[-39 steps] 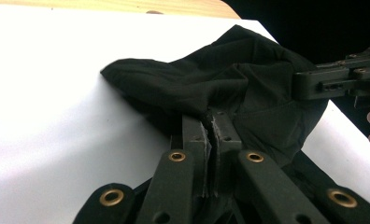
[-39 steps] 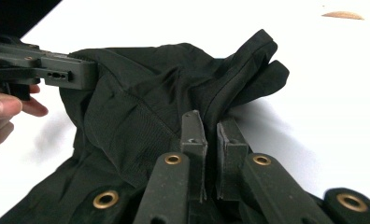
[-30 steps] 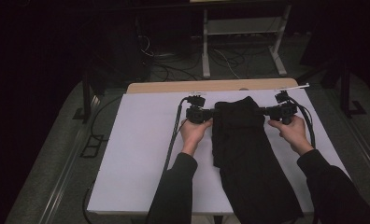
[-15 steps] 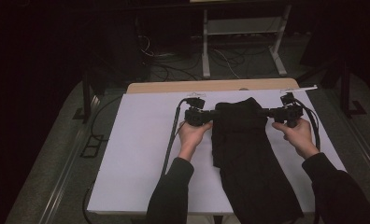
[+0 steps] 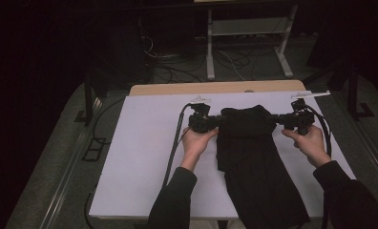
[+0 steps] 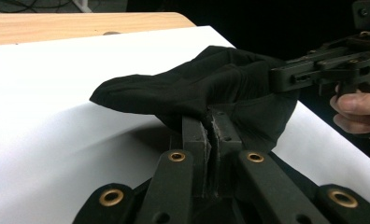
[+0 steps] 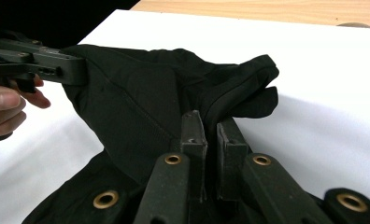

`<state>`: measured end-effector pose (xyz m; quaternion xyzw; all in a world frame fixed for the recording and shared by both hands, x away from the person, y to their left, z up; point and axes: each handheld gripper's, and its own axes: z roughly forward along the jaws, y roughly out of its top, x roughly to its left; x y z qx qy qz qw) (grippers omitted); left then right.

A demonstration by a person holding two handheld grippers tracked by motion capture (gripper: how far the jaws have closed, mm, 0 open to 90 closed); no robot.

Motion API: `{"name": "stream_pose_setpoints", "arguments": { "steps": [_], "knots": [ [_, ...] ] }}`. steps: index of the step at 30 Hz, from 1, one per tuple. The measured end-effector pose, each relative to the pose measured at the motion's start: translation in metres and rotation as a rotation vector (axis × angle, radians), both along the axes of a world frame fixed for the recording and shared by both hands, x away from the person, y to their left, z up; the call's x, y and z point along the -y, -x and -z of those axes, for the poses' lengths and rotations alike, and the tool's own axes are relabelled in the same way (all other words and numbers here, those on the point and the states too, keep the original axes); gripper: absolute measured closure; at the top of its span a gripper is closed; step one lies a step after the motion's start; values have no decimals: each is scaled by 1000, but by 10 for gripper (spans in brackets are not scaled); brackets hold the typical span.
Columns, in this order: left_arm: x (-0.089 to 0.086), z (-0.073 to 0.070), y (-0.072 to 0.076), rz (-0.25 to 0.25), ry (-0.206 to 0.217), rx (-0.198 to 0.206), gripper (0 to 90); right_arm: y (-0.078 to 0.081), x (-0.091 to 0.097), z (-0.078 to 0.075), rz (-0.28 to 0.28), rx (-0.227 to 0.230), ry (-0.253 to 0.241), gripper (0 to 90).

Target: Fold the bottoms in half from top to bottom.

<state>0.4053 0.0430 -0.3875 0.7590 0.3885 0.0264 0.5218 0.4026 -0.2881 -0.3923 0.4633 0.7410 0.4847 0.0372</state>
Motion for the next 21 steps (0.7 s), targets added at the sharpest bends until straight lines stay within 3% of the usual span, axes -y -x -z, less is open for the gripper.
{"name": "stream_pose_setpoints", "arguments": {
  "steps": [7, 14, 21],
  "knots": [
    [0, 2, 12, 10, 0, 1, 856, 10, 2, 4, -6, -8, -10, 827],
    [0, 7, 28, 24, 37, 1, 856, 17, 2, 6, -15, -11, -11, 827],
    [-1, 7, 40, 41, 36, 7, 856, 25, 2, 9, -26, -15, -18, 827]
  ]
}}
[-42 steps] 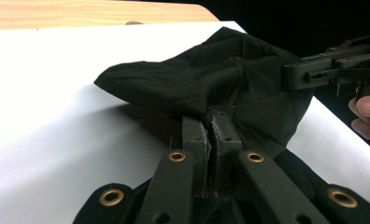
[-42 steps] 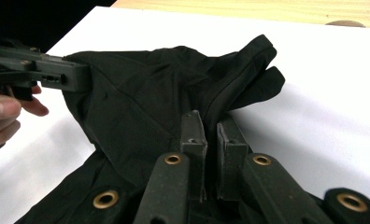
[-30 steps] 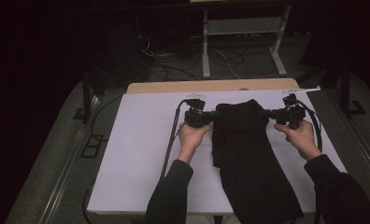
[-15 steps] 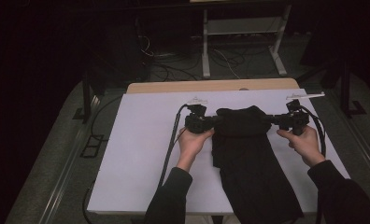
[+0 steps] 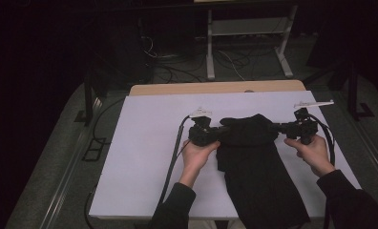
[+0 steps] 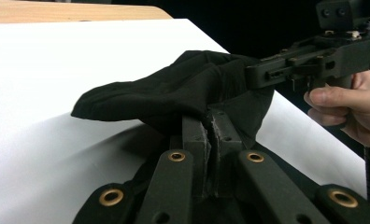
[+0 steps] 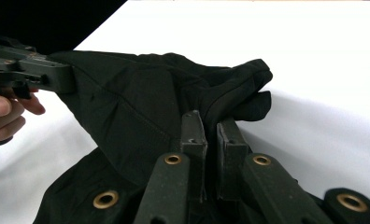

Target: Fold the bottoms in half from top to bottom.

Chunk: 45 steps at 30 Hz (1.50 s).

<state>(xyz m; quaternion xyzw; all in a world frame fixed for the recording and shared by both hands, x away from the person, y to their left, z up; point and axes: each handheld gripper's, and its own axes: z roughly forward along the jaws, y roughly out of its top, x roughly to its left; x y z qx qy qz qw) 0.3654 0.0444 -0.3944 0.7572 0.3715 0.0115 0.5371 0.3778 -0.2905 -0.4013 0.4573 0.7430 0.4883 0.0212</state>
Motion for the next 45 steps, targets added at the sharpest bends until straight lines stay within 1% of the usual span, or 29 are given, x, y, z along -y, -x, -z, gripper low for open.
{"name": "stream_pose_setpoints", "arguments": {
  "steps": [3, 6, 11, 17, 20, 25, 28, 33, 37, 40, 41, 43, 45],
  "knots": [
    [1, 2, 7, 12, -11, 5, 855, 2, 0, 2, -3, 0, 0, 827],
    [1, 3, 12, 17, -7, 5, 855, 3, 1, 3, -5, -4, -1, 827],
    [1, 5, 18, 33, -7, -3, 855, 8, 1, 3, -11, -9, -1, 826],
    [1, 9, 28, 50, -17, -9, 855, 15, 3, 6, -12, -21, -2, 826],
    [2, 10, 33, 60, -35, -2, 854, 19, 3, 8, -19, -29, 7, 826],
    [5, 14, 41, 76, -48, 2, 852, 25, 3, 13, -20, -35, 16, 826],
    [6, 18, 46, 85, -37, 0, 851, 27, 4, 17, -22, -43, 27, 826],
    [6, 27, 51, 90, -43, -15, 851, 31, 3, 25, -22, -61, 35, 826],
    [4, 33, 54, 88, -38, -24, 851, 34, 3, 27, -27, -63, 37, 826],
    [2, 37, 56, 86, -23, -12, 850, 36, 3, 28, -28, -66, 44, 826],
    [2, 38, 57, 88, -18, -15, 851, 37, 3, 29, -27, -71, 45, 826],
    [2, 41, 59, 91, -23, -18, 851, 39, 2, 31, -31, -78, 54, 824],
    [2, 43, 60, 96, -14, -23, 851, 40, 3, 31, -31, -82, 53, 824]
  ]
}}
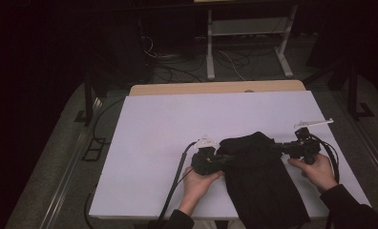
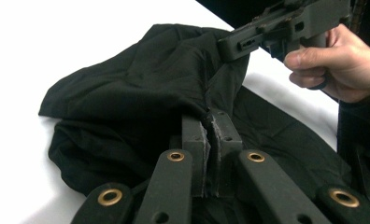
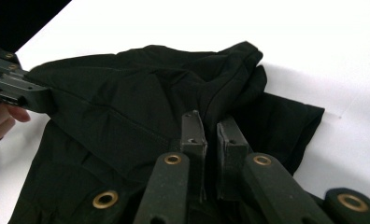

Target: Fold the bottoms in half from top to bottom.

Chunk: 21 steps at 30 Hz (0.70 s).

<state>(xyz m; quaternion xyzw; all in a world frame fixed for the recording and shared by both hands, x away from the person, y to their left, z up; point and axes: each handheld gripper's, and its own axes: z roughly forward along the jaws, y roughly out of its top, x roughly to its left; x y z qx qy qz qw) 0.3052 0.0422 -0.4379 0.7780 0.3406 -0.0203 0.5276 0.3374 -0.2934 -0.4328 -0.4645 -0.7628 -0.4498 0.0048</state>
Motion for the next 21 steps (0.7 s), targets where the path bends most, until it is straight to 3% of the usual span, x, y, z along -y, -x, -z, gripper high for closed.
{"name": "stream_pose_setpoints", "arguments": {
  "steps": [4, 13, 17, 21],
  "knots": [
    [0, 0, 3, 17, 25, -8, 851, 3, 2, -1, 4, -1, -6, 824],
    [0, 4, 5, 39, 0, -26, 851, 8, 1, 2, -15, -46, -1, 807],
    [-1, 5, 6, 57, 5, -21, 851, 10, 0, 8, 3, -91, 25, 723],
    [-1, 7, 5, 56, -3, -26, 851, 12, 0, 10, 5, -92, 60, 633]
  ]
}}
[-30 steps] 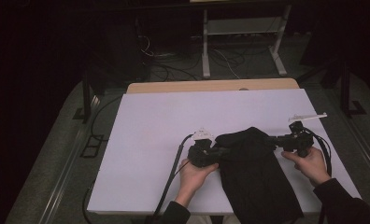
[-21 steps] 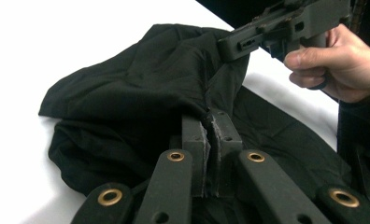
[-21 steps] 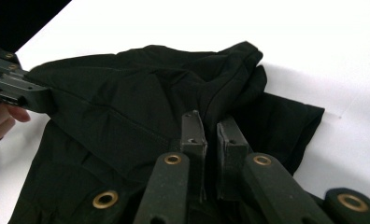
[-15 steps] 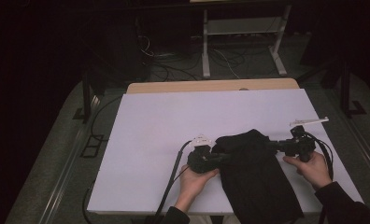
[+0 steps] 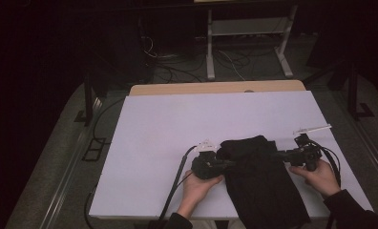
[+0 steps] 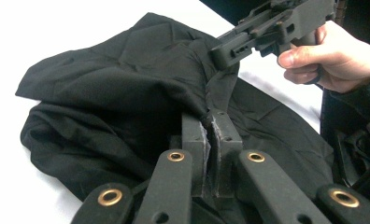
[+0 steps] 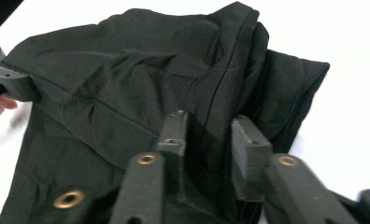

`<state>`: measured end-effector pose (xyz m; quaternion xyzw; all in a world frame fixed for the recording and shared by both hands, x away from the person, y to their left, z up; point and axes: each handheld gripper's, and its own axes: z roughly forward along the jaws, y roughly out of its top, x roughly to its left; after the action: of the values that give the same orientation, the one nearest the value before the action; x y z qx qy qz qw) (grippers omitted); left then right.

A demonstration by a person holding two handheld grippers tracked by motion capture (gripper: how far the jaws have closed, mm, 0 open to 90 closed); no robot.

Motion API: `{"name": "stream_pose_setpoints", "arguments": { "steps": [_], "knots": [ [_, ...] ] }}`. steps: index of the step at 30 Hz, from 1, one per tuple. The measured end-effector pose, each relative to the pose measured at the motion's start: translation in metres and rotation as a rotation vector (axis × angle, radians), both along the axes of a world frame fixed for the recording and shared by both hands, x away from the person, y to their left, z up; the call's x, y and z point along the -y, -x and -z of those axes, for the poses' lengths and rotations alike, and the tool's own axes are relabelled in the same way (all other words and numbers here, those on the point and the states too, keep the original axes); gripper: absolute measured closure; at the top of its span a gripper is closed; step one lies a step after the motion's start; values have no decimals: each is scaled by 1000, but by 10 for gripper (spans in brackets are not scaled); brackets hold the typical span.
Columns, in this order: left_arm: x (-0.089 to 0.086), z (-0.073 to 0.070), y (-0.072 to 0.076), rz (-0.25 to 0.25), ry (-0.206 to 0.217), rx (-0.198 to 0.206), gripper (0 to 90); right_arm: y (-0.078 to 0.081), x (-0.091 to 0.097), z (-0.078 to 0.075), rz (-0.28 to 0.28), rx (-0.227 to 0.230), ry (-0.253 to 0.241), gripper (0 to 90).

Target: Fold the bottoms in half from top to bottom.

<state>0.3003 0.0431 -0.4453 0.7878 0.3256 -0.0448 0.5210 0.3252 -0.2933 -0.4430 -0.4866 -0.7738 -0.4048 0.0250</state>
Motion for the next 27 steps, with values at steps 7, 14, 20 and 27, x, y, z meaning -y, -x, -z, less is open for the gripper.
{"name": "stream_pose_setpoints", "arguments": {
  "steps": [7, 14, 20, 27],
  "knots": [
    [1, 1, 2, 4, -34, 1, 851, 2, -2, -2, 3, 18, 28, 390],
    [2, 2, 2, 12, -47, 3, 851, -1, 2, -8, -5, 31, 7, 105],
    [1, 3, 1, 14, -53, 2, 851, -6, 2, -18, -12, 54, -26, 0],
    [2, 3, 1, 11, -57, 8, 851, -14, -2, -33, -31, 84, -39, 0]
  ]
}}
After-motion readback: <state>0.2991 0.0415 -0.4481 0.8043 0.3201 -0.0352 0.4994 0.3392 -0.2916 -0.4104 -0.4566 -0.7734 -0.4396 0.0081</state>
